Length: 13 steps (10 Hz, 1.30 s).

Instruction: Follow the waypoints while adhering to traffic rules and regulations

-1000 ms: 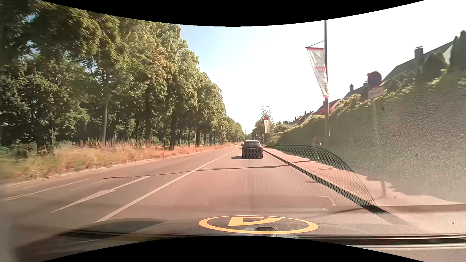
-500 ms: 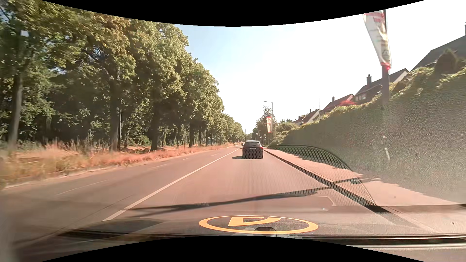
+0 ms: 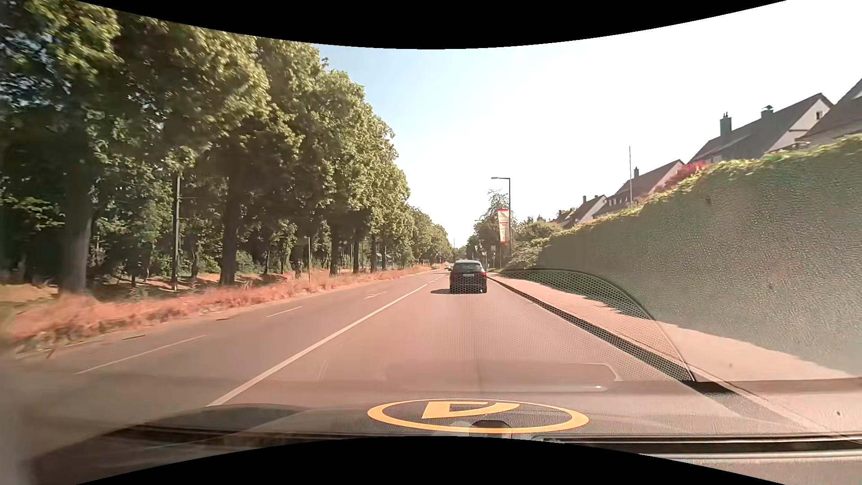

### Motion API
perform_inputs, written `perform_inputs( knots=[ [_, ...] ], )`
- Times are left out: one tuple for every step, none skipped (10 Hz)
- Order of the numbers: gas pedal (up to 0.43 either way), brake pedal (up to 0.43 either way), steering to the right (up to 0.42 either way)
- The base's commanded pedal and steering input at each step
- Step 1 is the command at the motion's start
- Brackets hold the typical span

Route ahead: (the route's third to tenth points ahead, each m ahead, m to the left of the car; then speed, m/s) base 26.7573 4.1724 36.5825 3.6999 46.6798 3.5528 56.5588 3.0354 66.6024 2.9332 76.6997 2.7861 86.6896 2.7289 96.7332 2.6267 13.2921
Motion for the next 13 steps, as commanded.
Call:
perform_inputs(
  knots=[
    [0.138, 0.000, 0.003],
    [0.138, 0.000, 0.003],
    [0.138, 0.000, 0.003],
    [0.138, 0.000, 0.003],
    [0.138, 0.000, 0.003],
    [0.138, 0.000, 0.003],
    [0.150, 0.000, 0.003],
    [0.150, 0.000, 0.003],
    [0.169, 0.000, 0.003],
    [0.169, 0.000, 0.001],
    [0.169, 0.000, -0.001],
    [0.169, 0.000, -0.001],
    [0.169, 0.000, -0.001]
  ],
)
